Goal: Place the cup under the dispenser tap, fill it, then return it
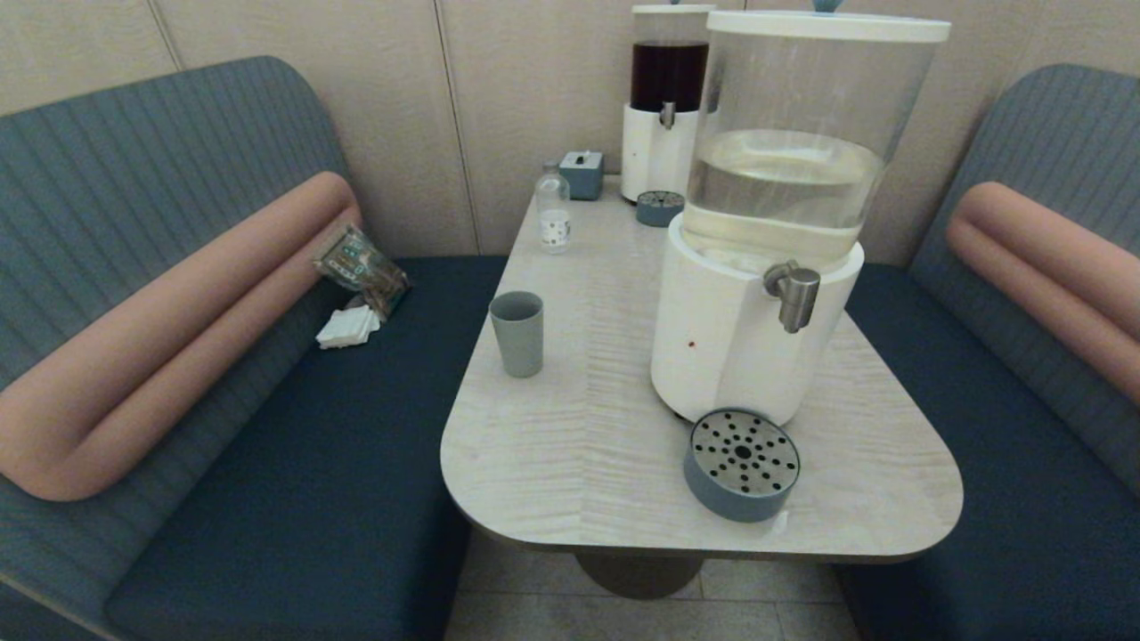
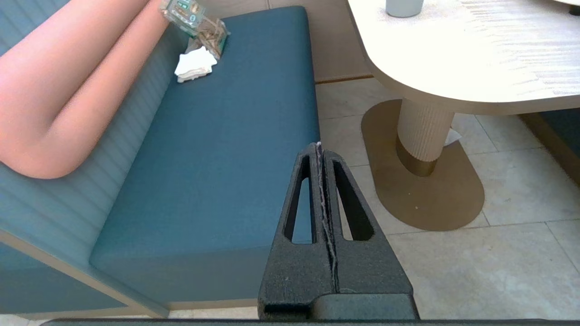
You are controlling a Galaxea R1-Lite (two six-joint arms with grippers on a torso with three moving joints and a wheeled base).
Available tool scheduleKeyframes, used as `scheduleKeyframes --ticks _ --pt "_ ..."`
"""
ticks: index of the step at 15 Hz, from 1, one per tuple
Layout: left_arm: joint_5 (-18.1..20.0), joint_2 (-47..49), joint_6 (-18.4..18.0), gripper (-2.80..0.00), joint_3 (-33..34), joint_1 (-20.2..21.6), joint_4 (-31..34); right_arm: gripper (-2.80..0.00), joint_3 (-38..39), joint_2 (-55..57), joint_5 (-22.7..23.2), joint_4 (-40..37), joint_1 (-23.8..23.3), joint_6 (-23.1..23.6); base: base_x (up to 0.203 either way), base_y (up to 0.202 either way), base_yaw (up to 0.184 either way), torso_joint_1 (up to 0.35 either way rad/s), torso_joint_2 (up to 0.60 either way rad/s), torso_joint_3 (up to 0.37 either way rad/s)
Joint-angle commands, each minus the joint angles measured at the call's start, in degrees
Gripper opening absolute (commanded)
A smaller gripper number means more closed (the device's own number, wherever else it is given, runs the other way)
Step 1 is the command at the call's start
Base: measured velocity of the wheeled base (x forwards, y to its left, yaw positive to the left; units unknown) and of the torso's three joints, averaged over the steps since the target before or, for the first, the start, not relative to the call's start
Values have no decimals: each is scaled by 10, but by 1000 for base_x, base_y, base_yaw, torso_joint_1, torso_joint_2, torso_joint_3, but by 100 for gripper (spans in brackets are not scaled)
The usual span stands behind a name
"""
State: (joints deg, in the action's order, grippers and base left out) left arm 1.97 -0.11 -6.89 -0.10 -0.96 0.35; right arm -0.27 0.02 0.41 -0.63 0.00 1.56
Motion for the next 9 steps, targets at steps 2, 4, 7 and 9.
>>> scheduleKeyframes --ticks 2,4,7,9 --pt "0 0 -1 -280 0 0 0 -280 0 1 0 0 0 4 0 0 0 0 0 0" --pt "0 0 -1 -280 0 0 0 -280 1 1 -2 1 0 0 0 0 0 0 0 0" --pt "0 0 -1 -280 0 0 0 -280 4 1 -11 11 0 -14 0 0 0 0 0 0" --pt "0 0 -1 -280 0 0 0 -280 4 1 -11 12 0 -25 0 0 0 0 0 0"
